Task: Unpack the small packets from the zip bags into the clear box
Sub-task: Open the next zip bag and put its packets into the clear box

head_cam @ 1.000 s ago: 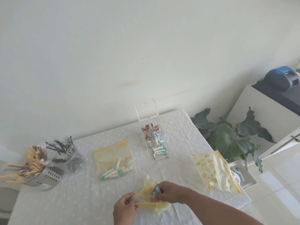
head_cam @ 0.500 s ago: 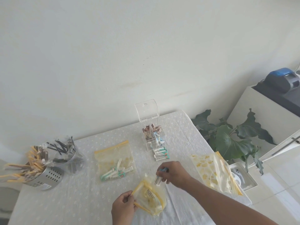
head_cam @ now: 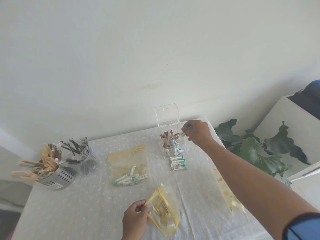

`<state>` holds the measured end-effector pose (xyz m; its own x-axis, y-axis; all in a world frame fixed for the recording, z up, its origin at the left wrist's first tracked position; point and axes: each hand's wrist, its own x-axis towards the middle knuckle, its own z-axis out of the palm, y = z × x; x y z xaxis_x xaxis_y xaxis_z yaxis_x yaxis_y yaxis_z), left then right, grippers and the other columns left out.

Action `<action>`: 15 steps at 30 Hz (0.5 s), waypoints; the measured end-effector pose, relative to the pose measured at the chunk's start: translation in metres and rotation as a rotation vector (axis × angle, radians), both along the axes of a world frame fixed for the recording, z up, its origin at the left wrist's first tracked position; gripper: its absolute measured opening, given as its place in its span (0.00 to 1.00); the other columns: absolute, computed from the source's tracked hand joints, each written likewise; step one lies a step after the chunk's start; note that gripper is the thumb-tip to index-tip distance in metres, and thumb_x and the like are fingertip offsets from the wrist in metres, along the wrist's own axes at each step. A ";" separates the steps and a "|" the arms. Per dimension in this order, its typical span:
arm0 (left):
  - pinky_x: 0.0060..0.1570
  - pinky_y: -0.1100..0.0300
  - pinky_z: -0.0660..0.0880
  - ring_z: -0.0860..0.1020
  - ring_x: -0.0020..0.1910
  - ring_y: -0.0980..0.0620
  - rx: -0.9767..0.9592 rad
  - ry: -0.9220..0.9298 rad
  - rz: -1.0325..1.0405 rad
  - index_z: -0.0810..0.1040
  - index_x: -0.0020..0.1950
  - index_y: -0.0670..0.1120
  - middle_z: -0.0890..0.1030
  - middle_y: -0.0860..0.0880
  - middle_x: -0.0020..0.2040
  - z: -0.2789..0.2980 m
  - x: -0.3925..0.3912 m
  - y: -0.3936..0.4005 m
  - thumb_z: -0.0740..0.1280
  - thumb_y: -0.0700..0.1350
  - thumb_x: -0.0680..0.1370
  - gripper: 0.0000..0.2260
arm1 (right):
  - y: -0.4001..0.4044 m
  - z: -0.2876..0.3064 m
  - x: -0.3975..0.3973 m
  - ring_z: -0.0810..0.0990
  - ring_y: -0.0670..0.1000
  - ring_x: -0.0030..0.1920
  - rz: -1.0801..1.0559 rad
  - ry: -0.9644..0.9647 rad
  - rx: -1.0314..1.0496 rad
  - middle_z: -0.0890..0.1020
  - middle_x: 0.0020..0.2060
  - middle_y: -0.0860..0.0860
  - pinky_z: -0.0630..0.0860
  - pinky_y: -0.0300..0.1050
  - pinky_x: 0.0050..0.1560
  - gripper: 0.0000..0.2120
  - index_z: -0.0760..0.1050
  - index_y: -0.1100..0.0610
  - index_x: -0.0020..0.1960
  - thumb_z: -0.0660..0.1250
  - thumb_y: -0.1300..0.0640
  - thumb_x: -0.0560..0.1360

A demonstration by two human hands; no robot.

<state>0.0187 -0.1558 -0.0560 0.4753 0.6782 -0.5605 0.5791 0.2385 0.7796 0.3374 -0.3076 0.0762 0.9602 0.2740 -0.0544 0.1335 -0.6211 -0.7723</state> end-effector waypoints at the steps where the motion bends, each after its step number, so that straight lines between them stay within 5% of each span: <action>1: 0.43 0.49 0.86 0.87 0.42 0.47 0.000 -0.002 -0.001 0.86 0.48 0.48 0.86 0.44 0.44 0.000 -0.001 0.001 0.71 0.38 0.78 0.06 | 0.005 0.000 0.005 0.86 0.56 0.35 0.014 -0.020 -0.029 0.86 0.41 0.54 0.86 0.54 0.43 0.03 0.84 0.56 0.45 0.73 0.57 0.77; 9: 0.42 0.52 0.86 0.87 0.43 0.48 0.043 -0.016 -0.005 0.85 0.48 0.50 0.85 0.46 0.47 0.004 -0.004 0.001 0.70 0.38 0.78 0.07 | 0.029 -0.026 0.022 0.85 0.58 0.51 0.140 0.090 -0.218 0.82 0.53 0.53 0.83 0.57 0.56 0.18 0.81 0.59 0.64 0.75 0.55 0.76; 12: 0.43 0.52 0.86 0.87 0.45 0.47 0.021 -0.038 0.007 0.85 0.50 0.48 0.84 0.47 0.49 0.007 -0.001 0.001 0.70 0.38 0.78 0.07 | 0.027 -0.020 0.004 0.85 0.57 0.44 0.081 -0.034 -0.118 0.84 0.51 0.50 0.82 0.54 0.53 0.12 0.81 0.58 0.60 0.72 0.55 0.79; 15: 0.42 0.54 0.85 0.86 0.46 0.47 0.017 -0.047 0.012 0.85 0.50 0.48 0.84 0.47 0.49 0.007 0.002 0.002 0.71 0.37 0.78 0.07 | 0.019 -0.020 -0.051 0.82 0.41 0.35 0.195 -0.086 0.014 0.86 0.44 0.47 0.79 0.42 0.43 0.05 0.83 0.56 0.51 0.69 0.57 0.80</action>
<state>0.0204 -0.1542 -0.0493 0.4926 0.6931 -0.5263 0.5387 0.2321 0.8099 0.2868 -0.2889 0.0562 0.8900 0.4550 0.0306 0.3159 -0.5667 -0.7610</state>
